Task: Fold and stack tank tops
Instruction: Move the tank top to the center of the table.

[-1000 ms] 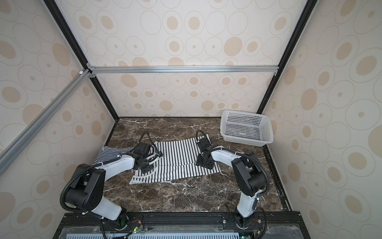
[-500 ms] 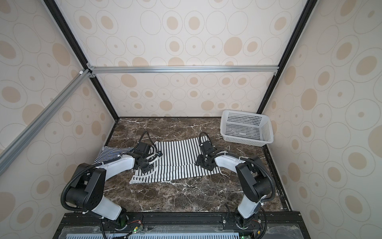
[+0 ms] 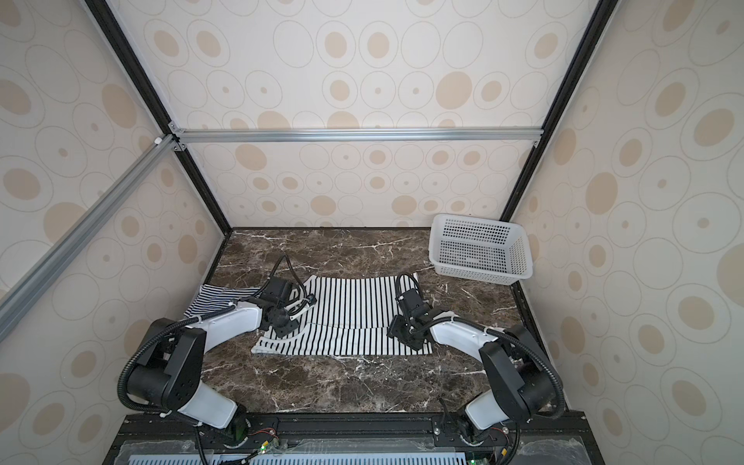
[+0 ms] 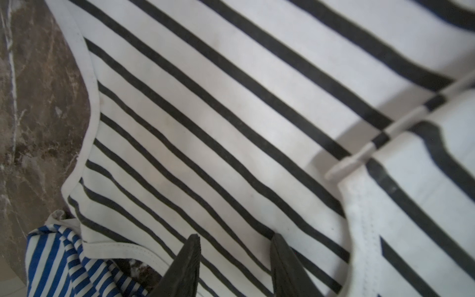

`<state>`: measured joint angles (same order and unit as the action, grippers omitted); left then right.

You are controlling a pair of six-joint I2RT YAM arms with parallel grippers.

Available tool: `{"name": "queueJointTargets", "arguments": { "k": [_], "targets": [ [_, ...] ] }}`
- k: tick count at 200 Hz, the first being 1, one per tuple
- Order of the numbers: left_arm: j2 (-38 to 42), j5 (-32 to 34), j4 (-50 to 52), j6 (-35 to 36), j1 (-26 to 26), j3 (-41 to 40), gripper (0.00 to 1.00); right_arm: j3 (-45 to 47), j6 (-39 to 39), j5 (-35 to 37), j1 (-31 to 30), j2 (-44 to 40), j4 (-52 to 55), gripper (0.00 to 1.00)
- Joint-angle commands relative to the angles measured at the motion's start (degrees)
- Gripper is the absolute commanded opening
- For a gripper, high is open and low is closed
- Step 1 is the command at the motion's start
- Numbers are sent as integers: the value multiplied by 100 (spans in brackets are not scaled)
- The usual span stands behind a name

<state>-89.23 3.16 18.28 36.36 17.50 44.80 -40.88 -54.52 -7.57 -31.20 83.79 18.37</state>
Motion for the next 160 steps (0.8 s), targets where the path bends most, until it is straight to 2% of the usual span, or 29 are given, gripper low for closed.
{"name": "queueJointTargets", "arguments": {
  "k": [1, 58, 90, 107, 160],
  "targets": [
    [-47, 72, 422, 226, 48, -299, 44, 309, -242, -37, -44, -246, 782, 64],
    [301, -293, 971, 433, 238, -647, 44, 869, -558, -133, -175, -1138, 1315, 63],
    [463, 44, 981, 446, 415, -931, 45, 1068, -653, -153, -206, -1510, 1624, 63],
    [514, -5, 1112, 445, 478, -985, 44, 1156, -738, -242, -243, -1702, 1681, 63],
    [847, -21, 1341, 429, 536, -1021, 44, 581, -660, -57, -352, -2297, 2334, 63]
  ]
}}
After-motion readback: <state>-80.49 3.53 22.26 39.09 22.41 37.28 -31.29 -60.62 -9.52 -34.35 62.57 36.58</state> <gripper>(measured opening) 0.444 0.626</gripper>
